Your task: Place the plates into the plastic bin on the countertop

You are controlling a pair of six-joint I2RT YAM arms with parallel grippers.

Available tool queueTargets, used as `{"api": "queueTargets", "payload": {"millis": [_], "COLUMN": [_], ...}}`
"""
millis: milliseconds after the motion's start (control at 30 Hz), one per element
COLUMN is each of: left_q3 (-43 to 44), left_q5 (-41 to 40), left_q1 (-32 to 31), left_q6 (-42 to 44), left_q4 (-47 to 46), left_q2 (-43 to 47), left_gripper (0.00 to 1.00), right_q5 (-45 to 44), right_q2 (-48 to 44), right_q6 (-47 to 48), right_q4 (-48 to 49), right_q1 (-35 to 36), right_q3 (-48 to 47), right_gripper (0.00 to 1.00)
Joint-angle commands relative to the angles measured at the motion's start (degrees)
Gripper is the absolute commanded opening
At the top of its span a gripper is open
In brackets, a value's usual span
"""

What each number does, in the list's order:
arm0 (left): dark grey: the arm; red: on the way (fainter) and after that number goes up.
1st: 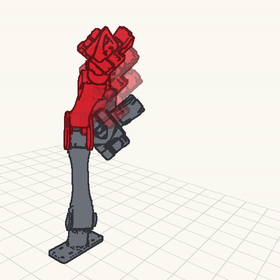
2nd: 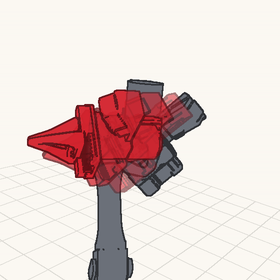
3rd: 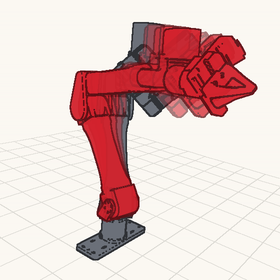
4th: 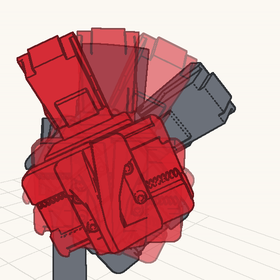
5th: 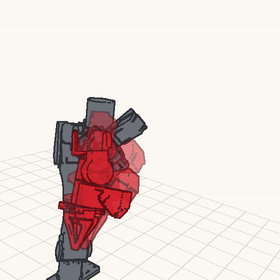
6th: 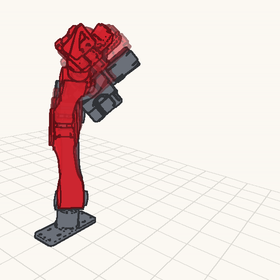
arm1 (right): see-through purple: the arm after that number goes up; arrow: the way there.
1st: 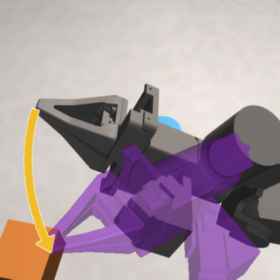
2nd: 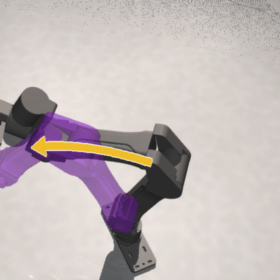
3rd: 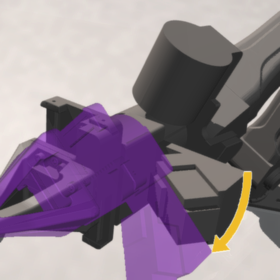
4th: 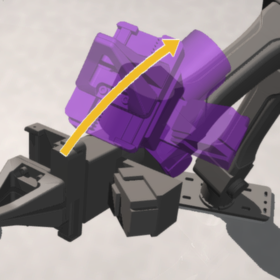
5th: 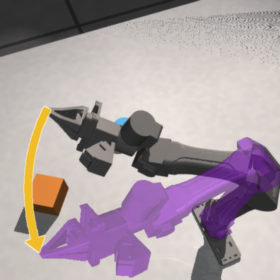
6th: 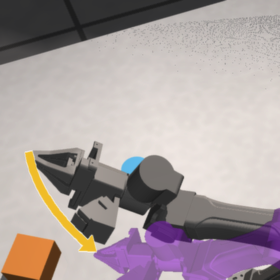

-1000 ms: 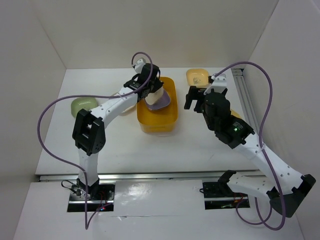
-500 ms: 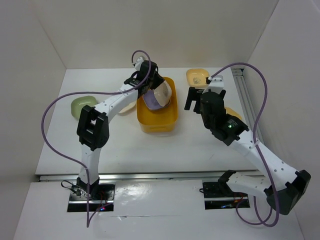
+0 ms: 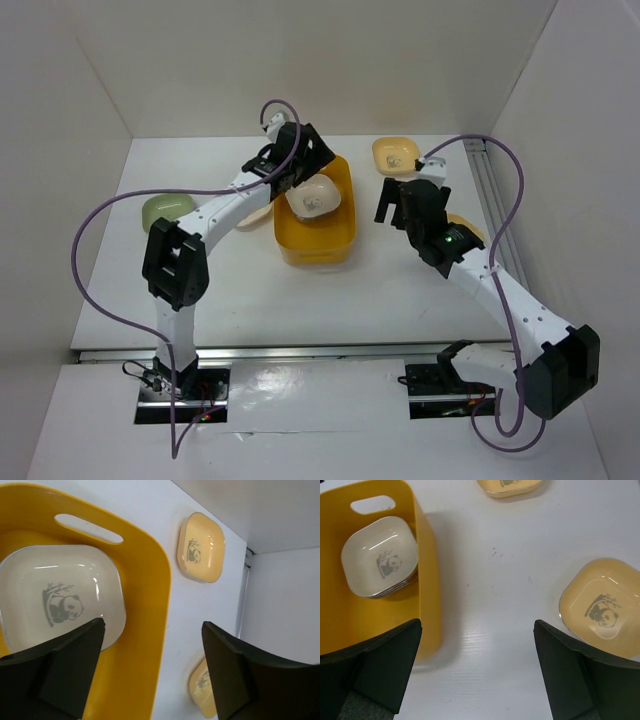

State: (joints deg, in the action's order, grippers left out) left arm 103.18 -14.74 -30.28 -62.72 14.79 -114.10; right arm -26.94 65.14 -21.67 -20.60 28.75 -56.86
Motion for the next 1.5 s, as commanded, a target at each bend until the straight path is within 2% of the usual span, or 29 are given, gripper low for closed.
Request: {"api": "queueTargets", "payload": {"millis": [0, 67, 300, 400, 533, 733, 800, 867, 900, 933, 1000, 1100, 1267, 1467], "left_q3": [-2.44, -3.68, -17.03, -24.06, -31.36, -37.25, -38.92, -39.98, -41.2, -41.82, -42.88, -43.5, -45.26, -47.01], "left_q5": [-3.09, -4.41, -11.17, -14.96, -14.96, -14.44, -14.44, -14.44, -15.05, -15.05, -15.67, -16.99, -18.04, -19.35], "left_q1": [-2.14, -3.73, -9.61, -12.34, -12.34, -12.87, -12.87, -12.87, -12.87, -12.87, -12.87, -12.87, -12.87, -12.87], "left_q6": [5.22, 9.6, 15.51, 16.14, 16.14, 14.99, 14.29, 13.68, 13.68, 13.68, 13.68, 13.06, 11.48, 8.06], "left_q4": [-0.11, 1.11, 6.92, 8.76, 9.82, 12.02, 13.77, 14.39, 14.39, 14.39, 15.09, 17.29, 19.67, 22.22], "left_q2": [7.74, 12.03, 26.62, 31.21, 37.28, 42.73, 43.61, 44.4, 45.28, 45.29, 46.69, 47.39, 50.64, 54.77], "left_gripper": [0.93, 1.0, 1.0, 1.0, 1.0, 1.0, 1.0, 1.0, 1.0, 1.0, 1.0, 1.0, 1.0, 1.0], "right_q5": [-2.33, 1.09, 2.42, 3.03, 7.16, 8.92, 8.92, 9.44, 9.45, 10.23, 9.72, 6.65, -1.96, -1.98], "right_q2": [1.9, 6.37, 19.13, 22.82, 26.6, 34.6, 35.84, 37.07, 37.59, 37.6, 36.2, 34.79, 29.18, 28.72], "right_q6": [-0.83, -0.83, -5.14, -5.14, -4.61, -3.55, -3.55, -3.55, -3.55, -3.55, -3.55, -2.85, -0.05, 8.03], "right_q4": [2.24, 2.23, 0.82, 1.87, 6.79, 9.61, 10.22, 10.23, 10.84, 10.84, 10.84, 8.48, 0.83, -2.08], "right_q1": [-3.16, -8.15, -19.16, -21.54, -22.86, -23.57, -23.57, -24.09, -24.09, -24.09, -22.87, -20.5, -15.15, -6.36], "right_q3": [-0.62, -1.15, -2.29, -2.82, -0.8, -1.94, -1.94, -1.94, -1.24, -1.23, -1.23, -4.04, -14.38, -29.77], "right_gripper": [1.0, 1.0, 1.0, 1.0, 0.97, 0.8, 0.71, 0.54, 0.33, 0.19, 0.01, 0.0, 0.0, 0.0]}}
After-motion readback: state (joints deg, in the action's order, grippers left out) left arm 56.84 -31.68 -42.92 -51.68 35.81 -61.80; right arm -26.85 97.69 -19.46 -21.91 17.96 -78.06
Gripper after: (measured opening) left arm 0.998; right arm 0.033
